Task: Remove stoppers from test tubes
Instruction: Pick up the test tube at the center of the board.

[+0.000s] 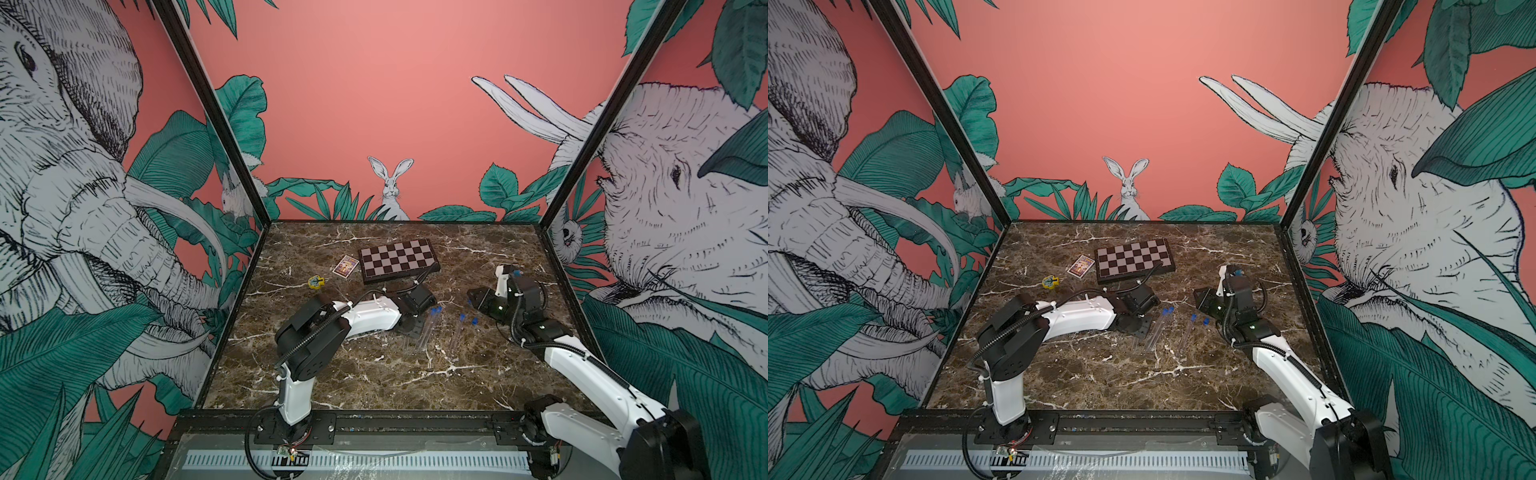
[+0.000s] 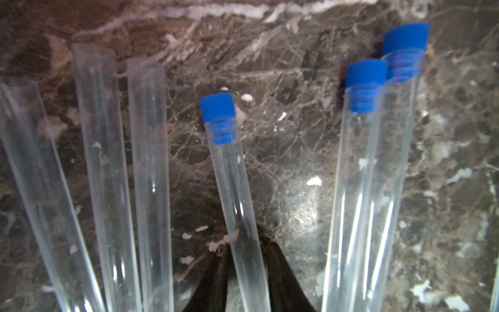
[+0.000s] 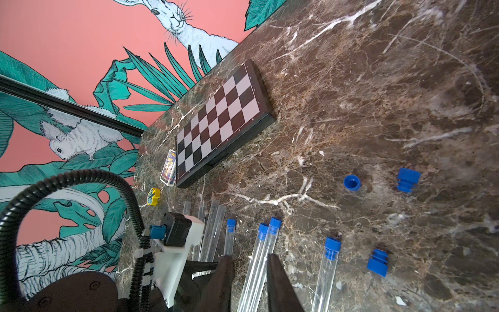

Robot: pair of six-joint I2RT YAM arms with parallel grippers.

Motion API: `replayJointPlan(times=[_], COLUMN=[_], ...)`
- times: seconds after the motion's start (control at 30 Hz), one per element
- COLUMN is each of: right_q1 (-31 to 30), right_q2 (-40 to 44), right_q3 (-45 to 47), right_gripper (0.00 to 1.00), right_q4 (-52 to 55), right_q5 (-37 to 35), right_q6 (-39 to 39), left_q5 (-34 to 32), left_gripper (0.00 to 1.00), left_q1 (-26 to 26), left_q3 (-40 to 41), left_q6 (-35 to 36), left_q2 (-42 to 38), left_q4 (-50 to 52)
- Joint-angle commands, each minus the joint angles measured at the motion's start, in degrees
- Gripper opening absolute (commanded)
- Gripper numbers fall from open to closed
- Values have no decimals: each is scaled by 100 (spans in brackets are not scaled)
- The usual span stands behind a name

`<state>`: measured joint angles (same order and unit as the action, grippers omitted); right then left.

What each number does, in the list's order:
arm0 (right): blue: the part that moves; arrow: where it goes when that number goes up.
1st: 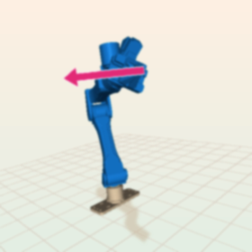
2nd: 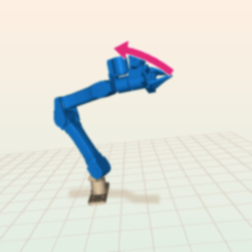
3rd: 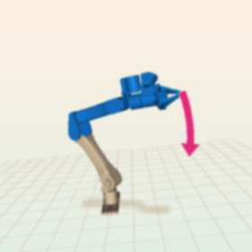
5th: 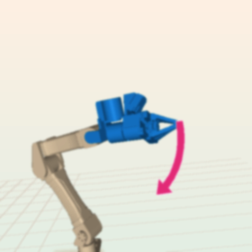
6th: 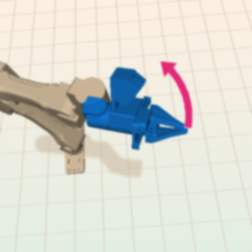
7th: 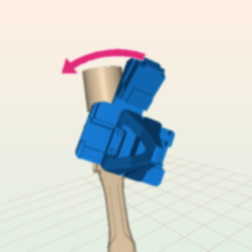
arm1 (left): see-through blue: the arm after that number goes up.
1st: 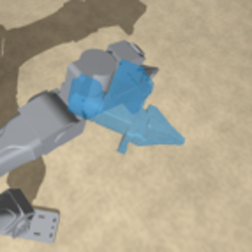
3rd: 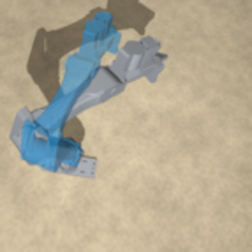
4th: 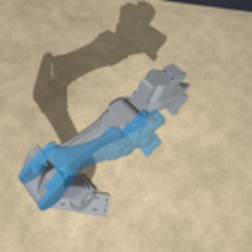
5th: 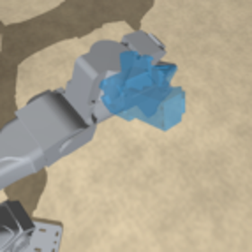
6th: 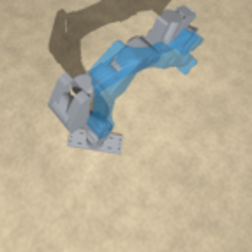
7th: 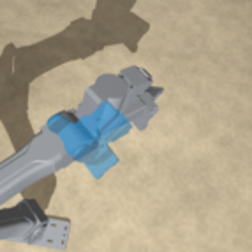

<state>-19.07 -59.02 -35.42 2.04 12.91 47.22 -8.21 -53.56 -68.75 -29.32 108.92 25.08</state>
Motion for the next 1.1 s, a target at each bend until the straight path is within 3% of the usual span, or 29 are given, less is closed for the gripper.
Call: replayJointPlan(times=[0.0, 0.13, 0.33, 0.77, 1.07], right_q1=[17, 17, 15, -135, -757], right_q2=[87, 84, 62, -370, -704], right_q3=[-132, -156, -202, -834, -1401], right_gripper=[23, 23, 24, 41, 50], right_q4=[-53, -49, -128, 17, -217], right_q5=[-43, -20, 118, 920, 1285], right_q6=[-20, -20, 48, -250, -466], left_q5=[-31, -32, -189, -196, -23], left_gripper=[22, 14, 13, 13, 13], left_q1=[-3, -4, -18, -163, -172], left_q3=[-77, -61, -86, 26, 82], left_q6=[-92, -74, 138, 1130, 1376], left_q2=[157, 131, -255, -2176, -2605], left_q4=[179, 190, 146, -557, -745])
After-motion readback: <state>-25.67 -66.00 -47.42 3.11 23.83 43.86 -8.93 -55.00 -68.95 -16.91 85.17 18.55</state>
